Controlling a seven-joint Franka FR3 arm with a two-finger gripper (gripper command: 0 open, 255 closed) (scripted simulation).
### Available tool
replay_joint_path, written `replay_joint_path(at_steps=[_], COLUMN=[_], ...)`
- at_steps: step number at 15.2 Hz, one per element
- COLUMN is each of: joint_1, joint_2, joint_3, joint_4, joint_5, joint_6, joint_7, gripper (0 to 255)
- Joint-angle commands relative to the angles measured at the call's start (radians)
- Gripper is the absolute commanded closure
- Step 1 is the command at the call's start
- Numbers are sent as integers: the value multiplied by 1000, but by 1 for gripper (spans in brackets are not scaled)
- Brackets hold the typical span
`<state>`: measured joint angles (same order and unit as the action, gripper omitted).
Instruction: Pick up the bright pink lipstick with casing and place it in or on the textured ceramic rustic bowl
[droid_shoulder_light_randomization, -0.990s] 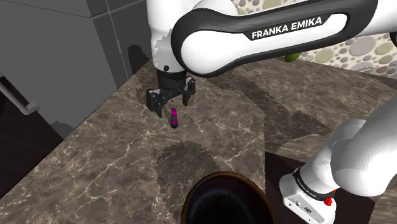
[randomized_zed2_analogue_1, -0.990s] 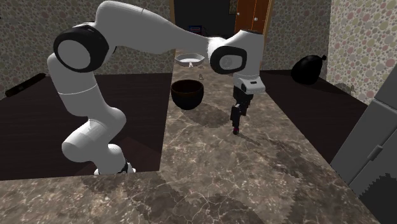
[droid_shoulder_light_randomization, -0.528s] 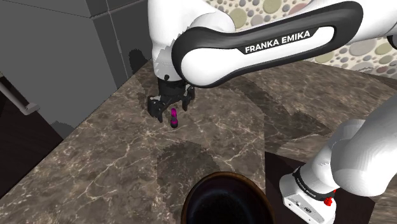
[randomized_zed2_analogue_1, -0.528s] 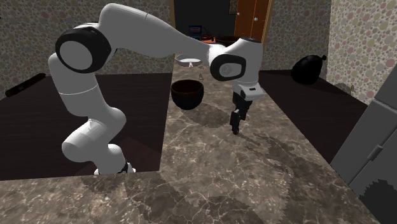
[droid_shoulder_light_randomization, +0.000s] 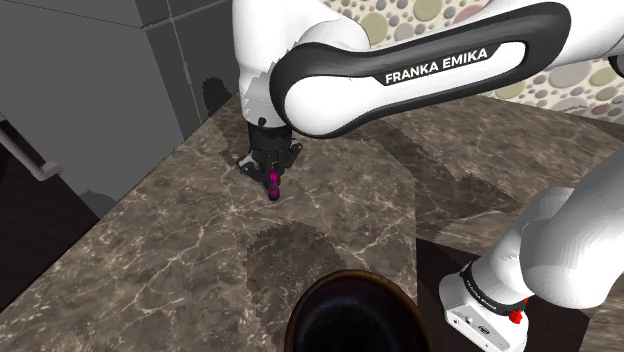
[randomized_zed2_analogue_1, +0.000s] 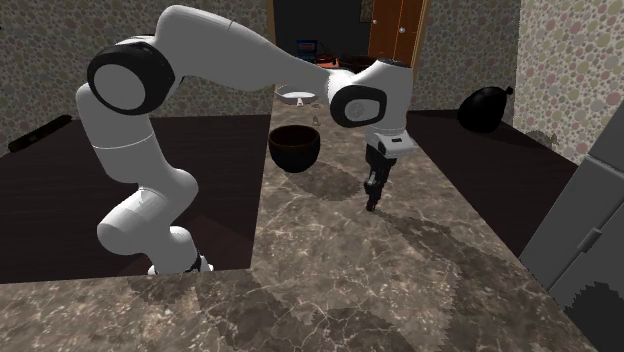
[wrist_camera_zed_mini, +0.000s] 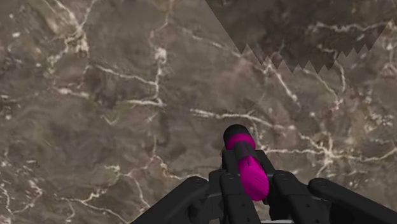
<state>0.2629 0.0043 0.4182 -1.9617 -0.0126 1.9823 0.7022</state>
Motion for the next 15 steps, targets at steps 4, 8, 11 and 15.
replay_joint_path(at_steps=[4,8,11,15], joint_1=[0,0,-1,-2], joint_2=[1,-6,-13,-20], joint_3=[0,0,-1,-2], joint_4=[0,20,53,100], joint_5=[0,3,6,9], joint_6=[0,-26,-65,-118], joint_7=[0,-2,-5,-7], gripper=[255,255,255,255])
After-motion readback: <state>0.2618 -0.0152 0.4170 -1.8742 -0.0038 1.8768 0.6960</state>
